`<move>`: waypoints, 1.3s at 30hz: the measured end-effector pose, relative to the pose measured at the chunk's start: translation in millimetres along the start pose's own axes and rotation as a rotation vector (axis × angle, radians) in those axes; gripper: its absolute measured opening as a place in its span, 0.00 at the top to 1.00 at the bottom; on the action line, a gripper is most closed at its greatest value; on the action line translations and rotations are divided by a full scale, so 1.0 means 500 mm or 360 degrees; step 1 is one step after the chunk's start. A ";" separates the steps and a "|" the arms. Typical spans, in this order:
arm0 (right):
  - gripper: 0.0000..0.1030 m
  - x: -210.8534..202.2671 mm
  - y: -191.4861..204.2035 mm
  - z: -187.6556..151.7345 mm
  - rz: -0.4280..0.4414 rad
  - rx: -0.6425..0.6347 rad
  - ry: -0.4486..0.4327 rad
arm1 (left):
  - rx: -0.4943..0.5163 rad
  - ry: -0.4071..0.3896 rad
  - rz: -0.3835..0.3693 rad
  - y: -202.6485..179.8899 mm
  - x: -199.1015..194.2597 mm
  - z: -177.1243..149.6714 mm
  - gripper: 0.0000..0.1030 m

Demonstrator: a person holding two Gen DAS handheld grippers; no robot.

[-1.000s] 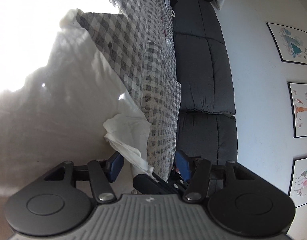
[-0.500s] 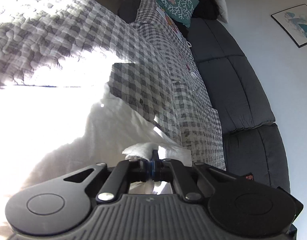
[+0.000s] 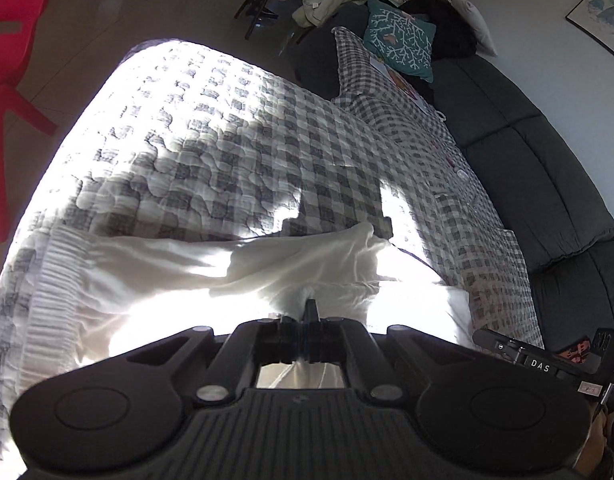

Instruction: Fold clothes

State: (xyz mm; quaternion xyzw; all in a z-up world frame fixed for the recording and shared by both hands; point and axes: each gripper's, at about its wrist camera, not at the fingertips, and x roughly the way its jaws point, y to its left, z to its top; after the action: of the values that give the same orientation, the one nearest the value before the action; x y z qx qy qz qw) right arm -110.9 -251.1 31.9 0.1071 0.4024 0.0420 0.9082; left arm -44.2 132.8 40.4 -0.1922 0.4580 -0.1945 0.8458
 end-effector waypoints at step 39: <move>0.58 0.023 0.014 -0.001 0.0127 0.0187 0.0117 | 0.0292 0.0027 0.0105 -0.017 -0.031 -0.012 0.85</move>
State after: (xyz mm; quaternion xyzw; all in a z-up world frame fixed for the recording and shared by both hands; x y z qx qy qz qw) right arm -103.2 -242.5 24.8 0.1745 0.4328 0.0585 0.8825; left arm -58.5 132.5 52.1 -0.0971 0.4514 -0.2094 0.8620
